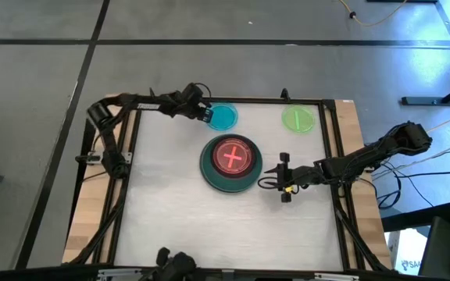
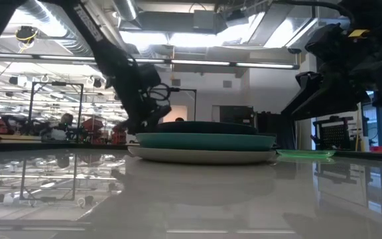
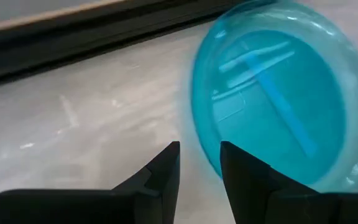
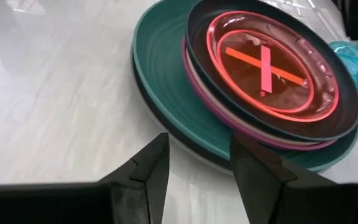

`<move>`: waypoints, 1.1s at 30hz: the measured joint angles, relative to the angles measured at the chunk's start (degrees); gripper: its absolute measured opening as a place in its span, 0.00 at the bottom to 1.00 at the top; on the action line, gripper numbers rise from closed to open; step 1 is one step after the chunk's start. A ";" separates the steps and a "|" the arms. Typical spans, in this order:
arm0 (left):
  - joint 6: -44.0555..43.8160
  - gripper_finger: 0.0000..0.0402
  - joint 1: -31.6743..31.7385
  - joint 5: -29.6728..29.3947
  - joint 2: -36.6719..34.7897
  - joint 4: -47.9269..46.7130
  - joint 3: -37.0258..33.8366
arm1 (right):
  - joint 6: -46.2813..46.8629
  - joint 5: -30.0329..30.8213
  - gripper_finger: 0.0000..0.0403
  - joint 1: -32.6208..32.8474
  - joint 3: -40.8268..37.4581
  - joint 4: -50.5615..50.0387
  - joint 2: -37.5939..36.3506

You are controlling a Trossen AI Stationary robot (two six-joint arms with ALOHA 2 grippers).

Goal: Stack plastic plates
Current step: Stack the transparent blue plate on top of the transparent pink plate

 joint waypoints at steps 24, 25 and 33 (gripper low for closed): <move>4.93 0.15 -0.54 1.63 2.73 1.24 0.00 | -1.18 0.43 0.39 0.00 0.00 0.21 0.00; 5.47 0.12 -0.58 0.79 2.73 1.25 0.00 | -1.18 0.43 0.39 0.00 0.00 0.21 0.00; 7.23 0.01 -0.64 -4.43 2.50 1.40 0.07 | -1.18 0.43 0.39 0.00 0.00 0.19 0.00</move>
